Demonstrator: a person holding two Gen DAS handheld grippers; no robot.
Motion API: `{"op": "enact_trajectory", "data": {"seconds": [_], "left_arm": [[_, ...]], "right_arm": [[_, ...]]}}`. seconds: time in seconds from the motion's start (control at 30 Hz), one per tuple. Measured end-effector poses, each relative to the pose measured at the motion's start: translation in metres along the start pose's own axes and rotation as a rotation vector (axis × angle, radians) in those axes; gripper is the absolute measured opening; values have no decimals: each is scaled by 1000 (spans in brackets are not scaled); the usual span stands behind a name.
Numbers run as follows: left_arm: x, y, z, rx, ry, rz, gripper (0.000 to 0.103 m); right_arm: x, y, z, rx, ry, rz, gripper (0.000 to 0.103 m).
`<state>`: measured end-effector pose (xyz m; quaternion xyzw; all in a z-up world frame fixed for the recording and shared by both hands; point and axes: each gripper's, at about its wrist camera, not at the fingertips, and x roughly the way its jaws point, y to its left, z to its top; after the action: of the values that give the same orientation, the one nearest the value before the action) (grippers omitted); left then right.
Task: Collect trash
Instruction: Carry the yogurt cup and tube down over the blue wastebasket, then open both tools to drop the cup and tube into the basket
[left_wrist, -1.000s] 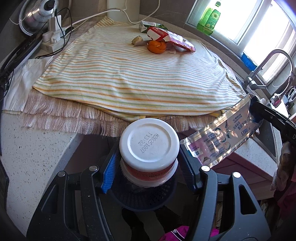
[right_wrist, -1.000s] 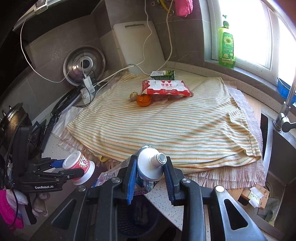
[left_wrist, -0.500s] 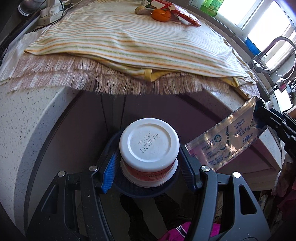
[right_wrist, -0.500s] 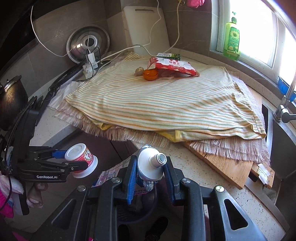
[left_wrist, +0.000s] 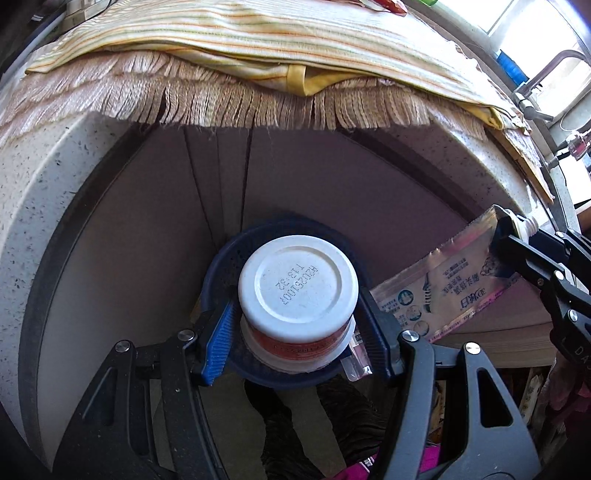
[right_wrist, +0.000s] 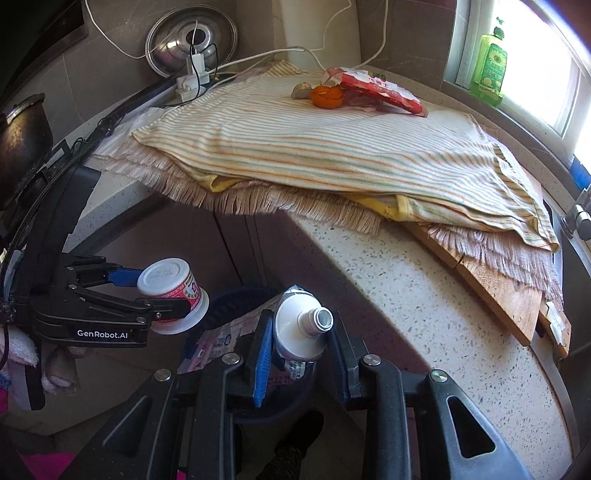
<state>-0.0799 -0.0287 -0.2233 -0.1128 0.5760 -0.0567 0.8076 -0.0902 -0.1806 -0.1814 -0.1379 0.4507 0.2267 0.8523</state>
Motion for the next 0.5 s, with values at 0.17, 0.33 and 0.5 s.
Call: {"op": "enact_trajectory", "data": {"seconds": [0.17, 0.33, 0.5], "left_arm": [[12, -3, 0, 10, 19, 0, 63], [19, 3, 2, 17, 29, 11, 63], [27, 3, 1, 13, 40, 12, 63]], "right_arm": [[15, 3, -5, 8, 33, 2, 28], [26, 6, -8, 13, 61, 6, 29], [35, 9, -10, 19, 86, 17, 33]]}}
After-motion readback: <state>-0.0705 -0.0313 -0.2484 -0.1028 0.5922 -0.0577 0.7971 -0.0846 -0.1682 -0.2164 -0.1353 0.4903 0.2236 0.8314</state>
